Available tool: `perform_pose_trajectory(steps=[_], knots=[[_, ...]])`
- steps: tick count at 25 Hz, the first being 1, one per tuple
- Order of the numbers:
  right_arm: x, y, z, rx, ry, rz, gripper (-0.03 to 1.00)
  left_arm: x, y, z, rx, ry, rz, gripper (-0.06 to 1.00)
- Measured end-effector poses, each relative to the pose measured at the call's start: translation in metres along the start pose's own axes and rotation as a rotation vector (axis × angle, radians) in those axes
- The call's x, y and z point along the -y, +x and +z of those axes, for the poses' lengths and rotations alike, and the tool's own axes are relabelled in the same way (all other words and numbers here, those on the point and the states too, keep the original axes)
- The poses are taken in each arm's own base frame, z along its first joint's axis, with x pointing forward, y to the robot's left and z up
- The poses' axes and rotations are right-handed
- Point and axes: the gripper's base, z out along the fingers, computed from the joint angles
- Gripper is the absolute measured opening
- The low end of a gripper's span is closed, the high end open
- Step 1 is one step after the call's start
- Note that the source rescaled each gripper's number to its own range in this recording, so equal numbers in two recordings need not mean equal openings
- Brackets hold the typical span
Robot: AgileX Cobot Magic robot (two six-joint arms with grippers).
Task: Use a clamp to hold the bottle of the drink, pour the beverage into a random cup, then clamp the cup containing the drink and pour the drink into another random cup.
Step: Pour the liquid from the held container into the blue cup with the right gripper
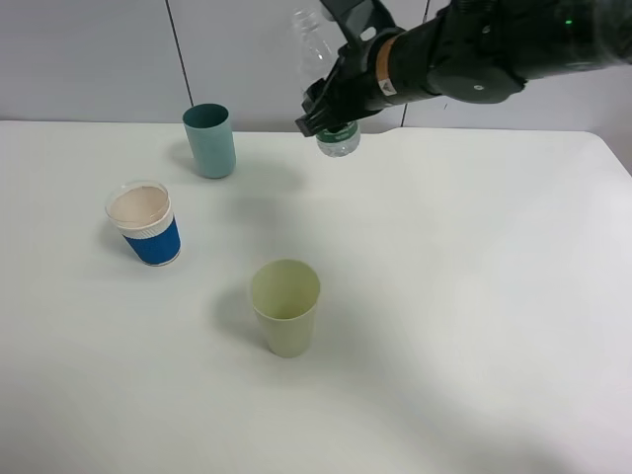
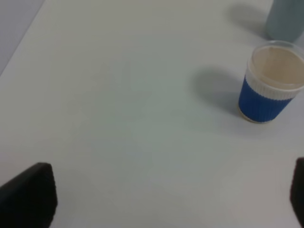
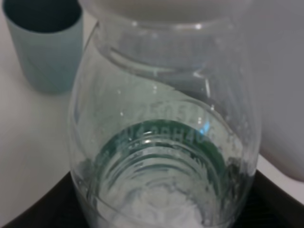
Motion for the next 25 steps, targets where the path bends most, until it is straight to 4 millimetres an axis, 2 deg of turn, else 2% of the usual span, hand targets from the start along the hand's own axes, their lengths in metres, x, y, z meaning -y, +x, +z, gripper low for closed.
perform_pose_trajectory(steps=[4,9,17,25], knots=[[-0.025,-0.019,0.018,0.011,-0.010,-0.086,0.00,0.000,0.000,0.000,0.000,0.000,0.000,1.00],[-0.049,-0.031,0.040,0.021,-0.026,-0.148,0.00,0.000,0.000,0.000,0.000,0.000,0.000,1.00],[-0.087,-0.053,0.055,0.067,-0.033,-0.336,0.00,0.000,0.000,0.000,0.000,0.000,0.000,1.00],[-0.108,-0.050,0.065,0.023,-0.009,-0.597,0.00,0.000,0.000,0.000,0.000,0.000,0.000,1.00]])
